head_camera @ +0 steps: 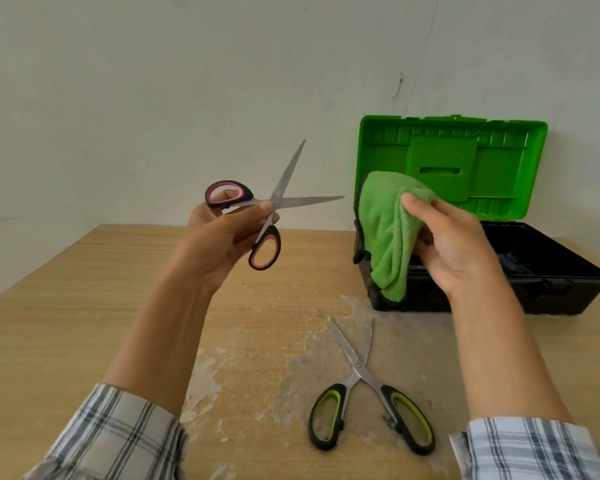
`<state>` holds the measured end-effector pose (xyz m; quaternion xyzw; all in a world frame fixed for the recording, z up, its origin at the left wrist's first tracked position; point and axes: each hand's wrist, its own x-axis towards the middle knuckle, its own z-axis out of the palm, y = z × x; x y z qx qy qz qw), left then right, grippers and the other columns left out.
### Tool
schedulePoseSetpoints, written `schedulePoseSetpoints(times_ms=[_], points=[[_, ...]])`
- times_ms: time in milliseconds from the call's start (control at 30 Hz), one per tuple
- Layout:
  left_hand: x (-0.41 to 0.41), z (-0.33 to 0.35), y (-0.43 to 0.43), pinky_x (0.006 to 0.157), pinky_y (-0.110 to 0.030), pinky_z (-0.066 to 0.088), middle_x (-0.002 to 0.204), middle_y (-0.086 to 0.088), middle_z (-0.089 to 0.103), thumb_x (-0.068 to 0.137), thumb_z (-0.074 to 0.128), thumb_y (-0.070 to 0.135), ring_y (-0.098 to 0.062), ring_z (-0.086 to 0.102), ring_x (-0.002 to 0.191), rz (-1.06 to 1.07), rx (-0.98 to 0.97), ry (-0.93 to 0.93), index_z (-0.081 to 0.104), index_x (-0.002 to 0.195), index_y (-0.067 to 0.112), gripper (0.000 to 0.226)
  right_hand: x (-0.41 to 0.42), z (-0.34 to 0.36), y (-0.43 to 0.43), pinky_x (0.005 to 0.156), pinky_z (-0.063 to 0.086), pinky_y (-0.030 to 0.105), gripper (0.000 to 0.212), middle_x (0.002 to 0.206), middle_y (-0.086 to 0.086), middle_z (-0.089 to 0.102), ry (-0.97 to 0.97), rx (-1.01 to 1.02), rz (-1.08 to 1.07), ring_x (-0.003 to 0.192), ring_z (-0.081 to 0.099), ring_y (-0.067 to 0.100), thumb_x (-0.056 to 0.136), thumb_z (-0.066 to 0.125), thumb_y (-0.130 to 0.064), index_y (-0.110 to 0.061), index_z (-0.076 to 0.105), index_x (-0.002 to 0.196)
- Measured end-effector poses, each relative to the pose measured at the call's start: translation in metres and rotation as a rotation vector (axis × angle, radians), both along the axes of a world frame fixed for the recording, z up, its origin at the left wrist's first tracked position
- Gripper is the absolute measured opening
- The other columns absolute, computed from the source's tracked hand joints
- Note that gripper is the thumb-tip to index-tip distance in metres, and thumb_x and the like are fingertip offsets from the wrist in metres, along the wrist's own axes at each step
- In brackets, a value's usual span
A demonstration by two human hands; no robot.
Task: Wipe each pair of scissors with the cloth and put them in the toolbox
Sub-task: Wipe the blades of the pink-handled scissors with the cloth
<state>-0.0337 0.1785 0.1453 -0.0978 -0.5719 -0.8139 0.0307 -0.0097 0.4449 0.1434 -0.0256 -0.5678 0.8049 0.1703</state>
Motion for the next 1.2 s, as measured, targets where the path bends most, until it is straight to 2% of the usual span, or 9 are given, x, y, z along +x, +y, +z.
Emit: schedulePoseSetpoints(times_ms=[133, 300, 400, 500, 633, 800, 967, 1100, 1200], points=[[0.005, 0.003, 0.004, 0.067, -0.026, 0.058, 0.081, -0.006, 0.075, 0.073, 0.077, 0.010, -0.022, 0.075, 0.086, -0.038, -0.088, 0.034, 0.061, 0.101, 0.003, 0.033, 0.006, 0.004, -0.007, 0.075, 0.058, 0.023, 0.020, 0.095, -0.001, 0.079, 0.046, 0.115, 0.148, 0.089, 0.075, 0.011, 0.085, 0.068, -0.018, -0.012, 0.071, 0.104], [0.006, 0.004, 0.006, 0.064, -0.024, 0.056, 0.079, -0.007, 0.076, 0.079, 0.074, 0.003, -0.021, 0.075, 0.081, -0.045, -0.124, 0.054, 0.058, 0.090, 0.009, 0.020, 0.007, 0.006, -0.023, 0.082, 0.058, 0.025, 0.038, 0.101, 0.002, 0.078, 0.067, 0.239, 0.265, 0.094, 0.074, 0.014, 0.074, 0.071, -0.025, -0.010, 0.071, 0.109], [0.006, 0.002, 0.008, 0.059, -0.023, 0.055, 0.079, -0.008, 0.075, 0.080, 0.072, 0.001, -0.018, 0.074, 0.076, -0.051, -0.087, 0.047, 0.057, 0.090, 0.012, 0.022, 0.006, 0.003, -0.032, 0.084, 0.058, 0.026, 0.032, 0.102, 0.003, 0.078, 0.077, 0.360, 0.231, 0.097, 0.074, 0.016, 0.078, 0.075, -0.024, -0.015, 0.072, 0.108], [0.003, -0.001, 0.010, 0.058, -0.023, 0.054, 0.082, -0.010, 0.076, 0.082, 0.071, 0.002, -0.017, 0.073, 0.074, -0.041, -0.051, 0.024, 0.059, 0.106, 0.005, 0.027, 0.004, -0.001, -0.038, 0.082, 0.059, 0.027, 0.018, 0.095, -0.002, 0.079, 0.107, 0.563, 0.126, 0.091, 0.075, 0.011, 0.086, 0.076, -0.017, -0.017, 0.075, 0.103], [-0.001, -0.006, 0.013, 0.074, -0.033, 0.058, 0.086, -0.015, 0.075, 0.086, 0.068, 0.002, -0.023, 0.072, 0.078, -0.038, -0.047, 0.000, 0.059, 0.100, 0.009, 0.019, 0.002, -0.005, -0.043, 0.079, 0.060, 0.026, 0.016, 0.094, -0.004, 0.079, 0.123, 0.711, 0.047, 0.087, 0.075, 0.007, 0.089, 0.074, -0.015, -0.013, 0.075, 0.104], [0.001, -0.005, 0.015, 0.059, -0.022, 0.055, 0.081, -0.012, 0.075, 0.087, 0.067, 0.001, -0.019, 0.073, 0.074, -0.026, -0.075, -0.026, 0.057, 0.100, 0.009, 0.018, 0.001, -0.007, -0.039, 0.079, 0.060, 0.024, 0.016, 0.094, -0.006, 0.078, 0.111, 0.770, 0.049, 0.085, 0.074, 0.003, 0.089, 0.073, -0.014, -0.016, 0.075, 0.105], [-0.001, -0.003, 0.001, 0.068, -0.024, 0.057, 0.090, -0.013, 0.076, 0.087, 0.068, 0.002, -0.027, 0.074, 0.088, 0.017, -0.102, -0.016, 0.054, 0.114, 0.005, 0.030, 0.000, -0.010, -0.018, 0.082, 0.060, 0.029, 0.013, 0.092, -0.011, 0.076, 0.075, 0.809, -0.065, 0.086, 0.073, 0.003, 0.090, 0.073, -0.015, -0.024, 0.073, 0.100], [0.000, 0.001, -0.006, 0.072, -0.026, 0.058, 0.087, -0.011, 0.076, 0.085, 0.070, 0.002, -0.026, 0.074, 0.086, -0.007, -0.161, 0.007, 0.058, 0.114, 0.004, 0.031, -0.001, -0.009, 0.000, 0.085, 0.058, 0.029, 0.017, 0.093, -0.012, 0.077, 0.087, 0.634, -0.070, 0.091, 0.074, 0.004, 0.090, 0.072, -0.015, -0.032, 0.071, 0.094], [0.001, 0.001, -0.004, 0.079, -0.031, 0.058, 0.088, -0.012, 0.077, 0.082, 0.073, 0.006, -0.028, 0.073, 0.088, -0.036, -0.284, 0.021, 0.064, 0.107, 0.007, 0.027, -0.002, -0.008, -0.002, 0.079, 0.056, 0.019, 0.018, 0.092, -0.013, 0.078, 0.118, 0.528, 0.002, 0.093, 0.074, 0.004, 0.093, 0.067, -0.012, -0.029, 0.071, 0.098]])
